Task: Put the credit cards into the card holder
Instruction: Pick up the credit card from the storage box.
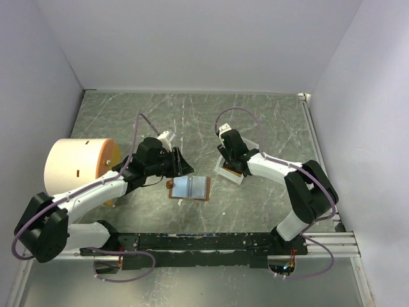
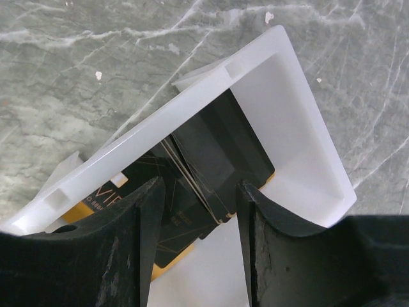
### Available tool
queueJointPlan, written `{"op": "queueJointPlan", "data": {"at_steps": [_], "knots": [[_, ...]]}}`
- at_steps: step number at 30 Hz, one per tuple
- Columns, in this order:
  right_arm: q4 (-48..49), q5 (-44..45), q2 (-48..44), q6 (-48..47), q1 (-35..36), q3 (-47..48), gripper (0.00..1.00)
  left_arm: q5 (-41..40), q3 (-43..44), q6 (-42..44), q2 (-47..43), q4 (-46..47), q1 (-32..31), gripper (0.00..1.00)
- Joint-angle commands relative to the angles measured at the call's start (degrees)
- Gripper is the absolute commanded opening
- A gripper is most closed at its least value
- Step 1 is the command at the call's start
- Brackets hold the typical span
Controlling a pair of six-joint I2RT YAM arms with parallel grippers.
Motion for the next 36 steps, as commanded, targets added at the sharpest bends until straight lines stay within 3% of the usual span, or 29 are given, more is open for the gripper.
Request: {"op": "queueJointPlan", "data": {"at_steps": [1, 18, 29, 36], "knots": [[4.2, -1.0, 2.5, -3.1, -0.9, -0.4, 0.49, -5.5, 0.2, 1.1, -3.3, -4.0, -0.1, 0.48], [4.3, -5.0, 6.5, -2.2, -3.4, -1.3, 0.46, -5.2, -0.1, 1.2, -2.4, -4.3, -0.1, 0.47], [0.6, -6.6, 4.4, -0.5, -3.4, 0.6, 0.16, -4.9, -0.2, 1.5, -1.3, -3.9, -0.1, 0.47], [-2.9, -4.5, 1.8, 0.4, -3.4, 2.3, 0.06, -4.4, -0.6, 1.1, -0.6, -2.8, -0.1, 0.47]]}}
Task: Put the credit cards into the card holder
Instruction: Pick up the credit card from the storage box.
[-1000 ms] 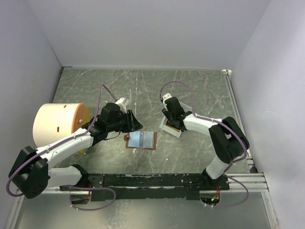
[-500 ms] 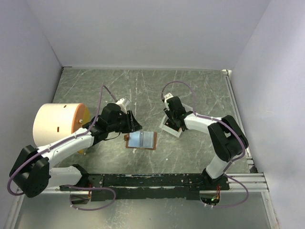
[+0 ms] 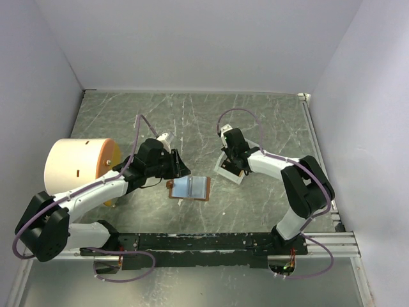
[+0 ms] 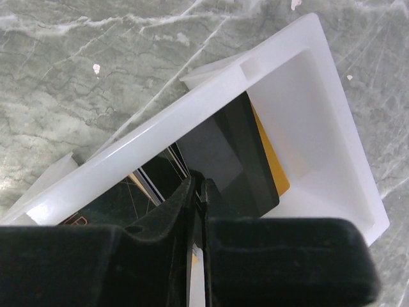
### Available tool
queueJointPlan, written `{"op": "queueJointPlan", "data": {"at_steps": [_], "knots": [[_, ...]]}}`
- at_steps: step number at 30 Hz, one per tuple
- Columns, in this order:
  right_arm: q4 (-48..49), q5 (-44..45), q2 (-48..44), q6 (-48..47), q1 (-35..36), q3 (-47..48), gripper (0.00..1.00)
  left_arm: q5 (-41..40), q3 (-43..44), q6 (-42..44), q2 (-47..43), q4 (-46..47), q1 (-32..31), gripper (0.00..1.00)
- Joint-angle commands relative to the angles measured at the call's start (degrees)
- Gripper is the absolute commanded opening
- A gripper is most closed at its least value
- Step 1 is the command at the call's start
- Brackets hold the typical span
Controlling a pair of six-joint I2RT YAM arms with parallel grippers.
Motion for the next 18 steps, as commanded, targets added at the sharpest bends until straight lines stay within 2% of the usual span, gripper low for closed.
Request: {"op": "queueJointPlan", "data": {"at_steps": [1, 18], "knots": [[-4.1, 0.8, -2.8, 1.2, -0.2, 1.7, 0.02, 0.1, -0.6, 0.4, 0.4, 1.6, -0.1, 0.46], [-4.1, 2.1, -6.5, 3.0, -0.2, 0.8, 0.0, 0.0, -1.9, 0.2, -0.2, 1.9, -0.1, 0.46]]}}
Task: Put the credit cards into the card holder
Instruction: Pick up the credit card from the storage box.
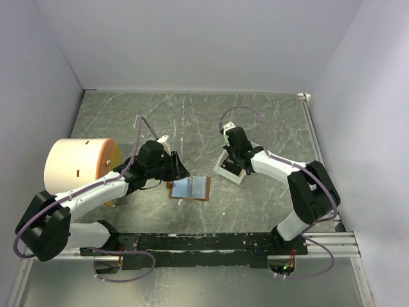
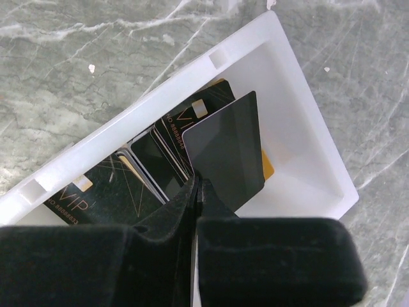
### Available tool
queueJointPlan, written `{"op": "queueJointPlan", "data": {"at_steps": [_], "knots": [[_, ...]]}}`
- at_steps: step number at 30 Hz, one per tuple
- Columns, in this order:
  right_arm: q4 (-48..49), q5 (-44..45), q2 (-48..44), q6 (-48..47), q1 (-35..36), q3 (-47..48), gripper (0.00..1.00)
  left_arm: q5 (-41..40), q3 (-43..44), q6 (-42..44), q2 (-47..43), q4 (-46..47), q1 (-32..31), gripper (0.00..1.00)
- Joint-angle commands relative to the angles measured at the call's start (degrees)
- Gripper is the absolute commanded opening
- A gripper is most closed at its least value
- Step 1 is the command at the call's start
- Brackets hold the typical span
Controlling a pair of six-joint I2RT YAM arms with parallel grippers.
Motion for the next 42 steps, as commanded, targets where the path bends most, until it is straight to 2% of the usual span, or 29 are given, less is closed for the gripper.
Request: {"op": "queueJointPlan", "data": {"at_steps": [1, 9, 18, 26, 34, 40, 42], "knots": [[-0.6, 1.7, -3.1, 1.7, -0.2, 0.2, 0.0, -0.1, -0.5, 0.2, -0.7, 1.4, -0.1, 0.46], [1.5, 8.8, -3.3, 2.2, -0.2, -0.9, 0.0, 0.0, -0.7, 0.0, -1.0, 1.8, -0.1, 0.46], [4.1, 12.6, 1.7, 2.0, -0.3, -0.2, 0.0, -0.1, -1.0, -0.2, -1.4, 1.7, 0.0, 0.46], [5.2, 15.6, 3.7, 2.4, -0.3, -0.1, 0.18, -0.3, -1.0, -0.2, -1.5, 1.7, -0.1, 0.46], [5.9, 22.5, 3.4, 0.4, -0.3, -0.1, 0.1, -0.3, -0.8, -0.4, -1.0, 2.5, -0.1, 0.46], [7.5, 22.1, 3.7, 0.1, -0.3, -0.6, 0.03, 0.3, -0.8, -0.5, -0.6, 2.7, 0.0, 0.46], [7.7, 21.8, 4.6, 0.4, -0.4, -0.4, 0.04, 0.2, -0.8, -0.5, -0.8, 2.6, -0.1, 0.46]]}}
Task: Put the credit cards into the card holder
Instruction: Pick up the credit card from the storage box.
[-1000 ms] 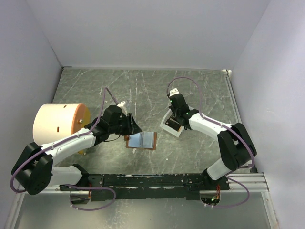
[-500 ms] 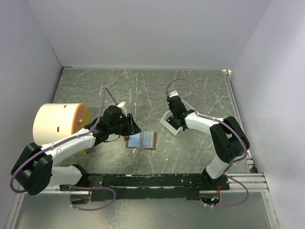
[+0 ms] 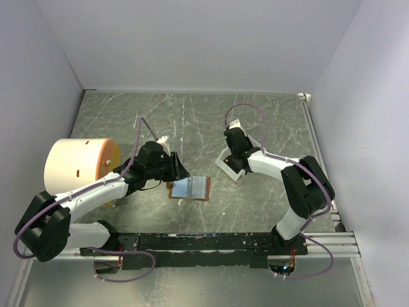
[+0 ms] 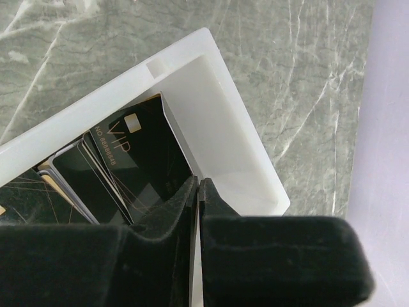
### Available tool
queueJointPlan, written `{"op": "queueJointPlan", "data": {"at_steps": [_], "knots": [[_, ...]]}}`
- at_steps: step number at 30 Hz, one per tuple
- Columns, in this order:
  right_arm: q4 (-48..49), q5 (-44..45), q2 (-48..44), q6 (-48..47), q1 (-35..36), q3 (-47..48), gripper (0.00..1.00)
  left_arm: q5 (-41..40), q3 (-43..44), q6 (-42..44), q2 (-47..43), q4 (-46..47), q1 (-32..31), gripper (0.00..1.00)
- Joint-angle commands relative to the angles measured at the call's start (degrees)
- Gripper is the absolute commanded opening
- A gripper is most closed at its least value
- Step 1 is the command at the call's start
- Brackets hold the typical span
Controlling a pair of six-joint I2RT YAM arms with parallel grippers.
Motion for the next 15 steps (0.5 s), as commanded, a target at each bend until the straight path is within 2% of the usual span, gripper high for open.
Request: {"op": "queueJointPlan", "data": {"at_steps": [1, 8, 13, 15], "knots": [[2.2, 1.2, 1.8, 0.2, -0.5, -0.1, 0.05, 0.1, 0.0, -0.3, -0.7, 1.8, -0.1, 0.46], [1.8, -0.7, 3.1, 0.3, -0.7, 1.0, 0.08, -0.1, 0.0, -0.1, -1.1, 1.4, 0.0, 0.46], [1.7, -1.9, 2.5, -0.6, -0.8, 1.2, 0.0, -0.1, -0.2, -0.2, -1.4, 1.6, -0.1, 0.46], [1.6, -2.4, 1.6, -0.9, -0.8, 1.1, 0.0, -0.2, -0.4, -0.3, -1.5, 1.7, -0.1, 0.46]]}}
